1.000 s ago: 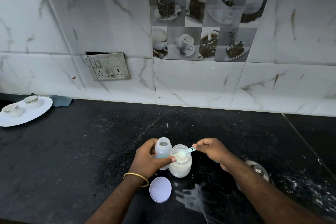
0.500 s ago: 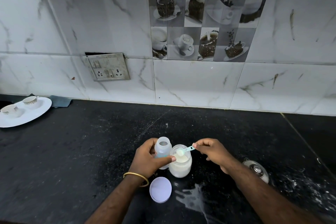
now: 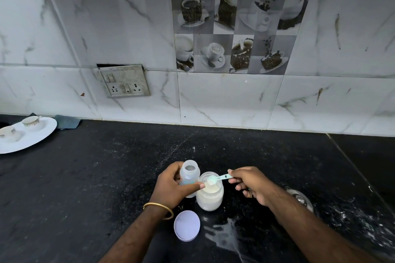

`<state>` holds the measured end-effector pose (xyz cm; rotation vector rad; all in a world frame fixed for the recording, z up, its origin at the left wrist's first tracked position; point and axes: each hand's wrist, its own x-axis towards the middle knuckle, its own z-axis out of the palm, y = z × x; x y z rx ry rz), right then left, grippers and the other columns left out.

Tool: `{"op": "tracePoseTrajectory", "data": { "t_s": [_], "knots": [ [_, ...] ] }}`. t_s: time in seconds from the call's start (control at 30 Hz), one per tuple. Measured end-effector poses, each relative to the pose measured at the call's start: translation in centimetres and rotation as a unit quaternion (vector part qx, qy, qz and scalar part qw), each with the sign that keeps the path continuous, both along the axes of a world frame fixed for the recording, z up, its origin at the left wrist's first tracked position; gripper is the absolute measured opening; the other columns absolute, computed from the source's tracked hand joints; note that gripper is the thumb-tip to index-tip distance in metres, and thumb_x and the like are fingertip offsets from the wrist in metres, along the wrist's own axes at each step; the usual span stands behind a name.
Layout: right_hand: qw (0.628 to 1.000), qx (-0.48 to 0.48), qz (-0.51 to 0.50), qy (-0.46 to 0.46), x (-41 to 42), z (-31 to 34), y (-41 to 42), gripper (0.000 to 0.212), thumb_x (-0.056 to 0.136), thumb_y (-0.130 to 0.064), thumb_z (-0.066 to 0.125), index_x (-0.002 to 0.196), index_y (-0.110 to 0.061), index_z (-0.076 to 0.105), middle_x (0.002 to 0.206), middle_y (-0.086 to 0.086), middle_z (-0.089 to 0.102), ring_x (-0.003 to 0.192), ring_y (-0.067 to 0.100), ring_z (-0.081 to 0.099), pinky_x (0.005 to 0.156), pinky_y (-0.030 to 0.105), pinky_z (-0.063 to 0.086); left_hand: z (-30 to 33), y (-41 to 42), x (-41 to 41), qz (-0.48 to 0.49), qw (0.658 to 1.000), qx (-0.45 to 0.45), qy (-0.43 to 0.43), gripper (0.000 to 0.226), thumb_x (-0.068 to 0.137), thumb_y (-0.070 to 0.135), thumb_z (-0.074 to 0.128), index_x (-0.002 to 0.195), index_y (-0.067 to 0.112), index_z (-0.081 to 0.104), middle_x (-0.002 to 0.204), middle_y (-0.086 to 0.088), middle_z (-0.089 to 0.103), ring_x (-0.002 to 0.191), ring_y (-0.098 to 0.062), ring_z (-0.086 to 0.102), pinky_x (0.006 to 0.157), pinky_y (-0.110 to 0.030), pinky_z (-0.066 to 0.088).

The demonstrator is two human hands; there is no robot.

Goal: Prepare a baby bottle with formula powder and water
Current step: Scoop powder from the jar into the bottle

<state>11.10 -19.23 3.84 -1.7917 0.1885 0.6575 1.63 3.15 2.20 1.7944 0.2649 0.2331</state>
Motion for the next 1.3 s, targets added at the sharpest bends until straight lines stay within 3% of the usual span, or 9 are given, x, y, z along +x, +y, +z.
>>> {"op": "tracePoseTrajectory", "data": {
  "t_s": [0.4,0.57,0.87,1.0,1.1,1.2,1.3],
  "knots": [
    [0.996,0.08,-0.041,-0.019,0.1,6.4,-1.8,0.016,0.091,-0.028,0.071,0.098,-0.013,0.07,0.071,-0.003,0.065,0.052,0.008,0.052,0.044,0.02,0.037,0.9,-0.9,2.1,-0.01,0.999,0.0,-0.031,0.056,0.053,0.022,0.099,0.102,0.028,0.07,0.101,0.002,0.077,0.095,-0.017,0.073,0.086,-0.037,0.061],
    [0.988,0.124,-0.061,-0.064,-0.1,8.7,-1.6,0.014,0.092,-0.027,0.071,0.096,-0.013,0.071,0.071,-0.004,0.066,0.053,0.007,0.052,0.043,0.018,0.039,1.0,-2.3,3.3,-0.025,0.999,-0.003,-0.029,0.061,0.046,0.036,0.098,0.101,0.03,0.071,0.1,0.003,0.077,0.096,-0.019,0.073,0.088,-0.043,0.06],
    [0.966,0.068,-0.057,-0.241,-1.5,9.1,-0.8,0.015,0.094,-0.026,0.068,0.088,-0.014,0.074,0.079,0.002,0.07,0.062,0.007,0.056,0.05,0.021,0.044,1.3,-4.3,5.0,-0.056,0.998,0.019,-0.029,0.062,0.048,0.039,0.097,0.103,0.029,0.07,0.1,0.007,0.075,0.094,-0.015,0.071,0.087,-0.041,0.06],
    [0.909,-0.016,-0.03,-0.415,-1.7,8.4,-1.0,0.012,0.093,-0.024,0.07,0.082,-0.023,0.075,0.069,-0.002,0.068,0.062,0.005,0.057,0.057,0.021,0.047,1.2,-4.6,5.5,-0.051,0.998,0.008,-0.023,0.063,0.046,0.042,0.097,0.102,0.031,0.07,0.099,0.007,0.075,0.095,-0.016,0.071,0.087,-0.041,0.06],
    [0.833,-0.086,0.019,-0.547,-1.8,7.6,-1.2,0.009,0.094,-0.02,0.069,0.09,-0.02,0.077,0.083,-0.011,0.071,0.078,0.005,0.065,0.073,0.025,0.052,1.0,-4.7,5.8,-0.047,0.999,-0.004,-0.024,0.063,0.044,0.043,0.098,0.1,0.03,0.071,0.097,0.004,0.076,0.094,-0.02,0.072,0.086,-0.043,0.06],
    [0.768,-0.16,0.077,-0.615,-2.2,6.9,-1.4,0.011,0.096,-0.023,0.064,0.097,-0.022,0.075,0.095,-0.012,0.07,0.089,0.009,0.066,0.081,0.033,0.053,1.0,-4.9,6.0,-0.044,0.999,-0.003,-0.029,0.063,0.044,0.044,0.098,0.099,0.028,0.071,0.096,0.003,0.075,0.093,-0.023,0.072,0.085,-0.043,0.06],
    [0.717,-0.207,0.078,-0.661,-2.6,6.6,-1.4,0.017,0.095,-0.03,0.061,0.099,-0.022,0.075,0.094,-0.009,0.07,0.086,0.015,0.065,0.076,0.033,0.054,1.0,-5.0,6.2,-0.046,0.998,-0.004,-0.031,0.062,0.045,0.043,0.098,0.098,0.027,0.072,0.095,0.002,0.075,0.093,-0.022,0.072,0.084,-0.042,0.061]
  ]
}}
